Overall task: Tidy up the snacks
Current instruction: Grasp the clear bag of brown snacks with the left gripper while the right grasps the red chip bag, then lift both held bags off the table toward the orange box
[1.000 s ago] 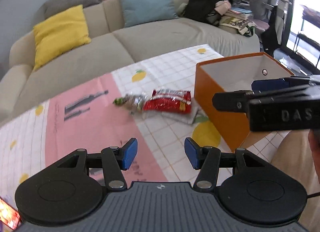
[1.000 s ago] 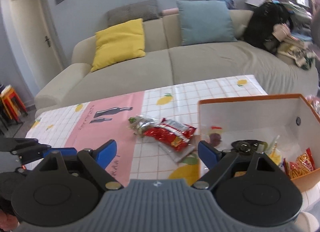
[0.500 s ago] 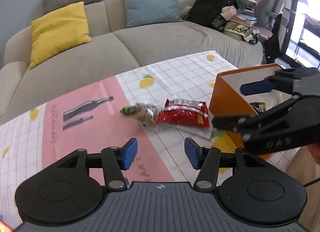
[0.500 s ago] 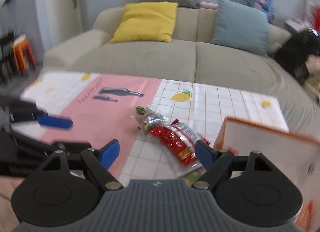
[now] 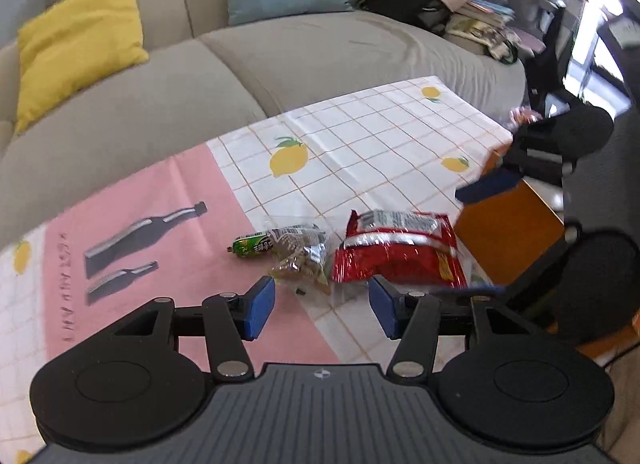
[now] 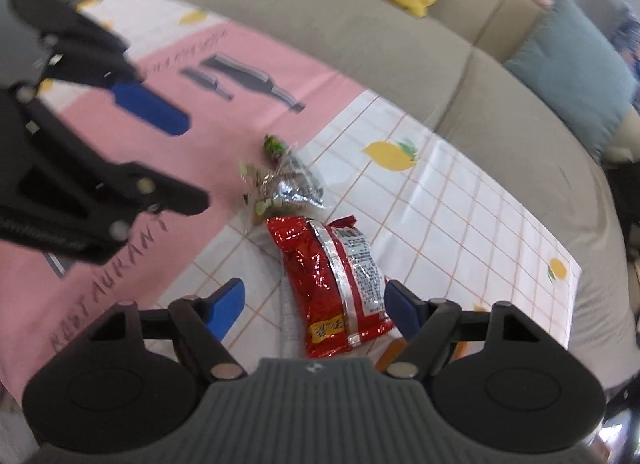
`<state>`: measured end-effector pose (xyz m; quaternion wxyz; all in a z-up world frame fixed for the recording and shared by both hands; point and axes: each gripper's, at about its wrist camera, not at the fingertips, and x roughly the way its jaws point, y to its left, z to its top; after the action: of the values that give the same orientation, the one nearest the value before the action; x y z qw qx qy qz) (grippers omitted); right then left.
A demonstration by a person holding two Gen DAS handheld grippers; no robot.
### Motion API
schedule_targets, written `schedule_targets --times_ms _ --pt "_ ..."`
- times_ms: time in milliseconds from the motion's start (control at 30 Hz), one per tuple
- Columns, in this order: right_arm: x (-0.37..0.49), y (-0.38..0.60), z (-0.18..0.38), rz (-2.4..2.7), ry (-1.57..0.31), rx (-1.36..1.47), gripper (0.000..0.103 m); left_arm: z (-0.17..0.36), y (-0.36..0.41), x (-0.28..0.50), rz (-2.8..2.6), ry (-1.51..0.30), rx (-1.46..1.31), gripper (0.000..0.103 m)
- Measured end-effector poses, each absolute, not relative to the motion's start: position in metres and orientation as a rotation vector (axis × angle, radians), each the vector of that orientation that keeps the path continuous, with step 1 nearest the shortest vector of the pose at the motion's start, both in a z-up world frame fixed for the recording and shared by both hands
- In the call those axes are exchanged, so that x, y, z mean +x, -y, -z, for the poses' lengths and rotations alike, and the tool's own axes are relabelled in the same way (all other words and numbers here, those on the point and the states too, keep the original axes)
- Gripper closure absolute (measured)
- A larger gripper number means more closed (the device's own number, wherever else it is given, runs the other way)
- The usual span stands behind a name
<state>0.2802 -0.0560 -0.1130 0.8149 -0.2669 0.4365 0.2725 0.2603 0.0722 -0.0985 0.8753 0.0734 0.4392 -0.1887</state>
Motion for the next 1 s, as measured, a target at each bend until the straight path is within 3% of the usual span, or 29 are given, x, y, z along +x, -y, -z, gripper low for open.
schedule_targets --times_ms 133,567,767,1000 --pt "0.308 0.050 0.126 -0.615 -1.023 -0.553 0.028 0.119 -0.077 0.286 0.391 -0.960 0.046 0.039" --pt "0.362 0.036 0.163 -0.595 -1.203 -0.602 0.023 0.161 -0.068 0.335 0.337 -1.040 0.050 0.039" --pt "0.373 0.043 0.176 -0.573 -1.282 -0.492 0.027 0.164 -0.071 0.329 0.335 -1.050 0.022 0.061" --pt "0.357 0.044 0.175 -0.578 -1.300 -0.335 0.032 0.158 -0.092 0.308 0.229 -1.116 -0.038 0.068"
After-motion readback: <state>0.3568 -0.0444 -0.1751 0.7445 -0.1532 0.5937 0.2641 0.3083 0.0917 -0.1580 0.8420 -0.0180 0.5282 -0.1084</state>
